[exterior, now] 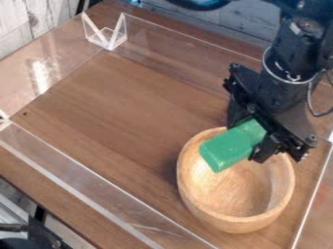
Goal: Remove the green block from the brown bowl and put it on the table
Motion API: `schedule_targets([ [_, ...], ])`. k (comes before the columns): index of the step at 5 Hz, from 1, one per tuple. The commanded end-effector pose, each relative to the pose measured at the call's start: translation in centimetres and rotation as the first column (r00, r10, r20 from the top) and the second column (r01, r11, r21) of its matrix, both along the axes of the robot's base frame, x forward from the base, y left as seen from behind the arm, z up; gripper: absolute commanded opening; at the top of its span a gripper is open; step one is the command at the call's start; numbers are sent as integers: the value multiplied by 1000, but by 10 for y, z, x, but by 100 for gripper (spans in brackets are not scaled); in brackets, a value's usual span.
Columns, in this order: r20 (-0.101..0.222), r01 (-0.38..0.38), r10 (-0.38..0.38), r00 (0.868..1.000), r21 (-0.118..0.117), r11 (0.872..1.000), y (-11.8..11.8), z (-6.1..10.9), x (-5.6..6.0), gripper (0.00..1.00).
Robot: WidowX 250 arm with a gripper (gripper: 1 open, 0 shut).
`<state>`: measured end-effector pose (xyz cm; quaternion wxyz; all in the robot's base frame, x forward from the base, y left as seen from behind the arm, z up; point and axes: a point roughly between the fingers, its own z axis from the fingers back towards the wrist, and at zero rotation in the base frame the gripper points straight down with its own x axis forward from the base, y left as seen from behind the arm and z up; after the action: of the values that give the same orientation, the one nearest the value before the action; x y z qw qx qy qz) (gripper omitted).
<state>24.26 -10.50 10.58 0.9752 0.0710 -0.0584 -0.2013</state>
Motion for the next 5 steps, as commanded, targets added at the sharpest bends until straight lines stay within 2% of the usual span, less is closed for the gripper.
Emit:
schedule_targets([
  [1, 81, 8, -10, 997, 22, 1000, 19, 37, 6, 0],
  [2, 125, -99, 91, 988, 61, 993, 44, 59, 11, 0],
  [3, 183, -173, 153, 971, 100, 980, 35, 73, 18, 0],
  [4, 217, -212, 187, 958, 98, 972, 7, 63, 22, 0],
  [5, 253, -261, 228, 940, 106, 959, 6, 54, 17, 0],
])
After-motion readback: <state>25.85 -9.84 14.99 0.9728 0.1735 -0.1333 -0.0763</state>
